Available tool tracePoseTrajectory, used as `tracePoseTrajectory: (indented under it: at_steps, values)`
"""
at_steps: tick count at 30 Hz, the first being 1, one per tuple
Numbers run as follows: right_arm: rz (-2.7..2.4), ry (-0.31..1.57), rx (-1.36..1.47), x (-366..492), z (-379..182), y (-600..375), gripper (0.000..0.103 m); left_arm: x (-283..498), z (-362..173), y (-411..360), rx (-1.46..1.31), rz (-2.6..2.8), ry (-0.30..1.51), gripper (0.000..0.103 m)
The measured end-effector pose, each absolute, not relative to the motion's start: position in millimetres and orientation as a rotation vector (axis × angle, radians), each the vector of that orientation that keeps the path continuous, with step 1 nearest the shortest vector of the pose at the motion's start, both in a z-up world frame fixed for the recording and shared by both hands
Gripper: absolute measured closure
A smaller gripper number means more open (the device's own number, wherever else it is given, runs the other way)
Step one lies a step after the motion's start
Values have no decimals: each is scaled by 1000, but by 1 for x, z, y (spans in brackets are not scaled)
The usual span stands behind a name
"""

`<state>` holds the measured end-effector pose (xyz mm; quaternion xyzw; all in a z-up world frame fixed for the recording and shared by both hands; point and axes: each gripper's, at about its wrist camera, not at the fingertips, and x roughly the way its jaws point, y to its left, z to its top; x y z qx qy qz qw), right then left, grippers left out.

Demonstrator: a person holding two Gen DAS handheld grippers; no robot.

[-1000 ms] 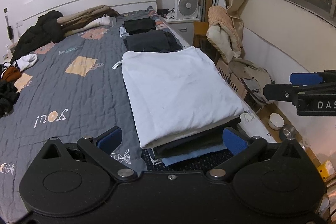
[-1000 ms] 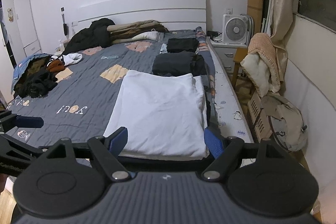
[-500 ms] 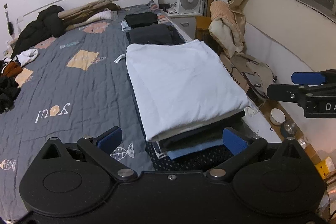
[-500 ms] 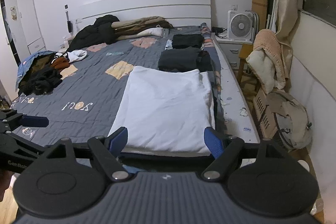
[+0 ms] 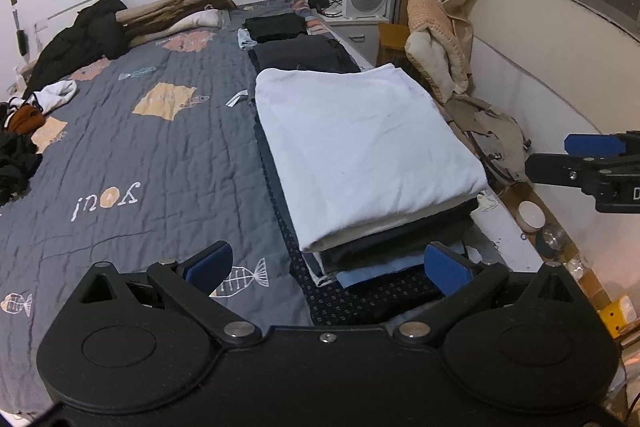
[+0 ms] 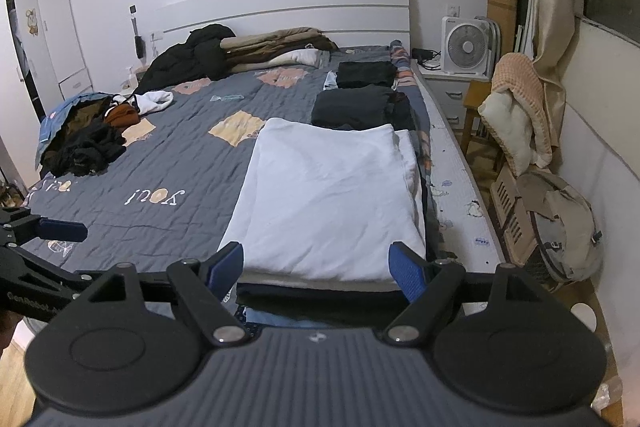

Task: Fold clothes

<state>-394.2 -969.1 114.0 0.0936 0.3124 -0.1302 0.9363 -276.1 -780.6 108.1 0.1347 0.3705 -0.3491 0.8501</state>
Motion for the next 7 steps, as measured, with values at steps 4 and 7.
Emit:
tracePoseTrajectory:
  at_steps: [4,7]
  values:
    - [-266,638,191,-396,115,-970,24,-279,108,-782,286,-749,770,0]
    - [-266,637,192,-397,116,-970,24,-280,108,-779,255,-747,763,0]
